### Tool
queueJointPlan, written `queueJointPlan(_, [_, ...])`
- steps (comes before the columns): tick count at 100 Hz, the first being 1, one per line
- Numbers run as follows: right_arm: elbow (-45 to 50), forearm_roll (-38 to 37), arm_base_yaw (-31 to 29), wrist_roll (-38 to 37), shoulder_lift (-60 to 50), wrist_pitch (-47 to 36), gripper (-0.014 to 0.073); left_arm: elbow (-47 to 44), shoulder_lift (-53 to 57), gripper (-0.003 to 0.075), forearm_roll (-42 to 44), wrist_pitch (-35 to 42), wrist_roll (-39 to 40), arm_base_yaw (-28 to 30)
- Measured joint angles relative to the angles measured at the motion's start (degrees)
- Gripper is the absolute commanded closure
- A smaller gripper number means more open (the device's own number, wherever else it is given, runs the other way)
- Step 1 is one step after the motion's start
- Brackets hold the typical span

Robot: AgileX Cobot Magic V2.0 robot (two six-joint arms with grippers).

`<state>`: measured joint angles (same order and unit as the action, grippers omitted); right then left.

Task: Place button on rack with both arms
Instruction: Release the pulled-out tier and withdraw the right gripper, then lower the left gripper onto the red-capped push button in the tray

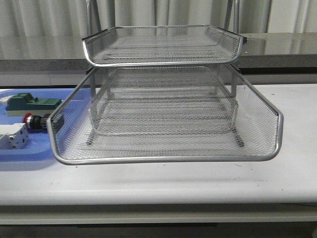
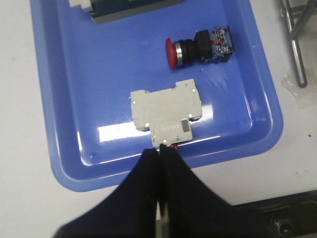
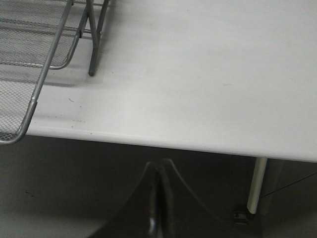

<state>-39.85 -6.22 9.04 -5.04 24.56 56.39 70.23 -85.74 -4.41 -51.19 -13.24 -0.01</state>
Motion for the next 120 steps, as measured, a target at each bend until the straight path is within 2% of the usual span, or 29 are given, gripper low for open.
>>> queueJointPlan(6, [0.0,0.0,0.0,0.0,0.0,0.0,0.0664,1.76,-1.85,0.0685,-1.49,-1.67,-2.35,0.0])
queueJointPlan(11, [0.0,0.0,0.0,0.0,0.0,0.0,0.0664,2.77,-2.92,0.062,-2.82,-2.9,-4.63,0.0])
queueJointPlan(18, [0.0,0.0,0.0,0.0,0.0,0.0,0.0664,3.62,-3.75,0.0489,-4.38,-4.32,-6.9,0.0])
queueJointPlan(31, [0.0,0.0,0.0,0.0,0.0,0.0,0.0664,4.13,-3.88,0.0156,-5.29,-5.57,-10.18,0.0])
queueJointPlan(37, [0.0,0.0,0.0,0.0,0.0,0.0,0.0664,4.13,-3.88,0.0066,-5.34,-5.57,-10.92,0.0])
queueJointPlan(42, [0.0,0.0,0.0,0.0,0.0,0.0,0.0664,4.13,-3.88,0.0027,-5.34,-5.57,-11.07,0.0])
queueJointPlan(85, [0.0,0.0,0.0,-0.1,0.0,0.0,0.0664,4.13,-4.71,0.003,-9.49,1.18,-12.31,0.0])
queueJointPlan(120, [0.0,0.0,0.0,-0.1,0.0,0.0,0.0664,9.71,-13.51,0.003,-9.94,3.56,-37.48,-3.32])
